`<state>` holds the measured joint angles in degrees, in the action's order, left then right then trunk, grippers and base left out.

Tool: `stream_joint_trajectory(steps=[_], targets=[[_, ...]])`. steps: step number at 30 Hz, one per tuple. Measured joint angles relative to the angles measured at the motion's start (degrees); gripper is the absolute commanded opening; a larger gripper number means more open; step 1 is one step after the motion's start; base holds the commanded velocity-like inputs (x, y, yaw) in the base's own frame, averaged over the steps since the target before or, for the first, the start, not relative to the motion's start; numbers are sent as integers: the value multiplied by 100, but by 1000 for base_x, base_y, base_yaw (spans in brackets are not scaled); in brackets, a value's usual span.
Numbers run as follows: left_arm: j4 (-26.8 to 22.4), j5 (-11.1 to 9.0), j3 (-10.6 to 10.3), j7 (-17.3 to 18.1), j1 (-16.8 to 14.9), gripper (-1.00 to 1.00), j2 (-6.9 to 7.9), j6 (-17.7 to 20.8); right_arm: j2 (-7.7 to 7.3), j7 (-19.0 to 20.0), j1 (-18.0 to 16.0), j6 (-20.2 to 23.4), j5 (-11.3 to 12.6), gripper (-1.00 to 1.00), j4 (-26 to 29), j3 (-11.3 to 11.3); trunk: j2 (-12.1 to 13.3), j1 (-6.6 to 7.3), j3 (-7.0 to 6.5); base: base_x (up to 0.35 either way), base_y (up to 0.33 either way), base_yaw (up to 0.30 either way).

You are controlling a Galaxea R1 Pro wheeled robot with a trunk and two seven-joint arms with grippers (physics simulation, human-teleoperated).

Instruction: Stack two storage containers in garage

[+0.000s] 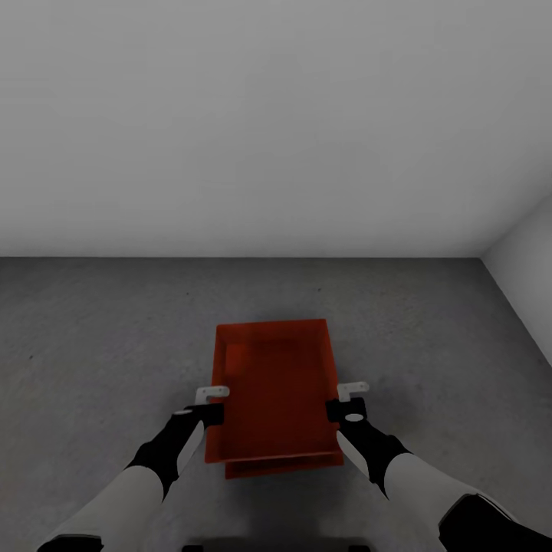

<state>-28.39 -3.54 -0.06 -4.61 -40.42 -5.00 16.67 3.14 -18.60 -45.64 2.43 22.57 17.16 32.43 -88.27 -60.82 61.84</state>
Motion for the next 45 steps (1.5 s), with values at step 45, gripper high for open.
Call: stream_joint_trajectory(steps=[45], targets=[[-149, 53, -2, -6, 2, -100, 0, 151, -4, 8, -1, 32, -17, -100, 54, -59, -162, 1, 146, 0, 0, 0]])
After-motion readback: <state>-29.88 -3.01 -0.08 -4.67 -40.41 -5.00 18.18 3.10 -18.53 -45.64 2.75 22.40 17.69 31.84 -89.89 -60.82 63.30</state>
